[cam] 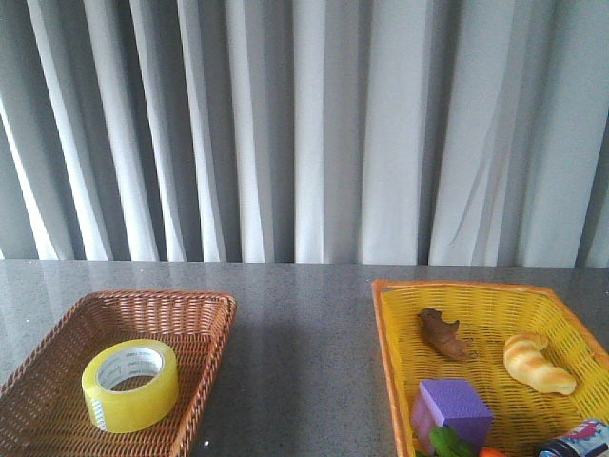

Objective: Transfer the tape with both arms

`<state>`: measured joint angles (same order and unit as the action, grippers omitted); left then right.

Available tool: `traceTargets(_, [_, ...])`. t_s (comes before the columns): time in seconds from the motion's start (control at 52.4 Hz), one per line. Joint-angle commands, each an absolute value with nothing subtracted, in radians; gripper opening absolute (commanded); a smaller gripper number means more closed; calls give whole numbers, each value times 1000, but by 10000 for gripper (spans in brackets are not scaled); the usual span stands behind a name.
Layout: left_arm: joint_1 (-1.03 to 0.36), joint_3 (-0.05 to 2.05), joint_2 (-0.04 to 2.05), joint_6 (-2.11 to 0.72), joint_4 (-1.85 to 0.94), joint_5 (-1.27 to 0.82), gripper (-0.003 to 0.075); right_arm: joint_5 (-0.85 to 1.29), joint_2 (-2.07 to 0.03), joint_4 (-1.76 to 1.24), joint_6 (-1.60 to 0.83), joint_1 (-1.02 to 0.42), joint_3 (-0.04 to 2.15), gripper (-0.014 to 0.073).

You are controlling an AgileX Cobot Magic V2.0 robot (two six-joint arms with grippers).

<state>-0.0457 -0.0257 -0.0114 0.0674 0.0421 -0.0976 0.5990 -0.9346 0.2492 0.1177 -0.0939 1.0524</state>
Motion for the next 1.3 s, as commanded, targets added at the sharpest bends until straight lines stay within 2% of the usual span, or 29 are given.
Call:
traceTargets(0.0, [-51, -3, -28, 77, 32, -21, -6, 465, -823, 203, 36, -90, 996, -8])
traceTargets(0.229, [-51, -3, -28, 77, 32, -21, -6, 153, -518, -255, -214, -90, 558, -8])
traceTargets(0.305, [-51, -3, -28, 77, 32, -21, -6, 144, -429, -357, -227, -90, 429, -8])
traceTargets(0.534, [-51, -3, -28, 77, 32, -21, -6, 141, -210, -371, -210, -90, 138, -8])
traceTargets(0.687, [-51, -3, -28, 77, 32, -21, -6, 115, -69, -352, -210, -85, 28, -8])
traceTargets(0.839, [-51, -3, -28, 77, 32, -21, -6, 157, 29, -328, -178, 2, -34, -8])
traceTargets(1.03, [-51, -3, -27, 77, 32, -21, -6, 158, 27, -290, -165, 97, -34, -8])
traceTargets(1.278, [-51, -3, -27, 77, 32, -21, -6, 155, 27, -161, -109, 102, -34, -8])
